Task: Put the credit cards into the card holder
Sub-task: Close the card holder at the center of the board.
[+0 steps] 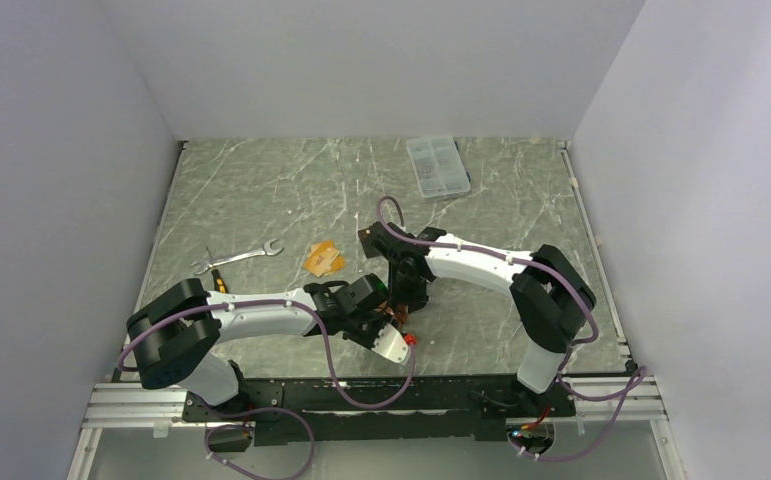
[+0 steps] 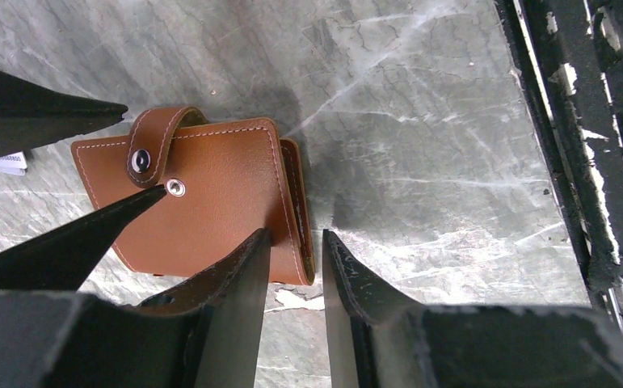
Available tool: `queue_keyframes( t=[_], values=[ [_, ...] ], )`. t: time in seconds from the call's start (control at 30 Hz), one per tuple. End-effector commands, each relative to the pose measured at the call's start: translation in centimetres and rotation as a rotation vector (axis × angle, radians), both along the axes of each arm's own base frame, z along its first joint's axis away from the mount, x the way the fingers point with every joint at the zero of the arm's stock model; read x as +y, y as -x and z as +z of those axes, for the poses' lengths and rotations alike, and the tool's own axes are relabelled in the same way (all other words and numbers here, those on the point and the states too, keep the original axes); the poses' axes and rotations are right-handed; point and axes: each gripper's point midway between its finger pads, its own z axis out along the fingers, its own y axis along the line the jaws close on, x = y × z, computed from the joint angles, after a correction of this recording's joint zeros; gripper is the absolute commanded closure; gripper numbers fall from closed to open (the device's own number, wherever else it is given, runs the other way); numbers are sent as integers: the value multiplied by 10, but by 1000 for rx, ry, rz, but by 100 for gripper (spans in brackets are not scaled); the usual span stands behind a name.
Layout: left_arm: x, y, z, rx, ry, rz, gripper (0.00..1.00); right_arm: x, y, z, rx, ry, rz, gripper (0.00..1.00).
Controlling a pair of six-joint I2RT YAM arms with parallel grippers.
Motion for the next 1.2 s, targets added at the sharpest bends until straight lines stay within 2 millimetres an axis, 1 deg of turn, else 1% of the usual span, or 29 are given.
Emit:
queue_keyframes(
  t=[0.0, 0.17, 0.33, 0.7, 0.87, 0.93, 1.17],
  values=[
    [-8, -3, 7, 0, 14, 7, 65, -3, -4, 13, -16, 24, 5, 62],
    [-10, -4, 10, -3, 19, 5, 65, -9, -5, 13, -24, 58, 0, 69],
    [-11, -5, 14, -11, 25, 4, 66, -17, -3, 17, -30, 78, -4, 70],
    [-11, -5, 12, -15, 21, 1, 66, -26, 4, 14, -28, 86, -20, 70],
    [-15, -5, 14, -20, 23, -5, 63, -31, 7, 14, -32, 85, -31, 72],
    [-17, -5, 14, -20, 22, -10, 60, -31, 8, 12, -32, 79, -37, 73],
    [-20, -1, 11, -26, 10, -31, 57, -32, 9, 9, -35, 42, -70, 80]
  ],
)
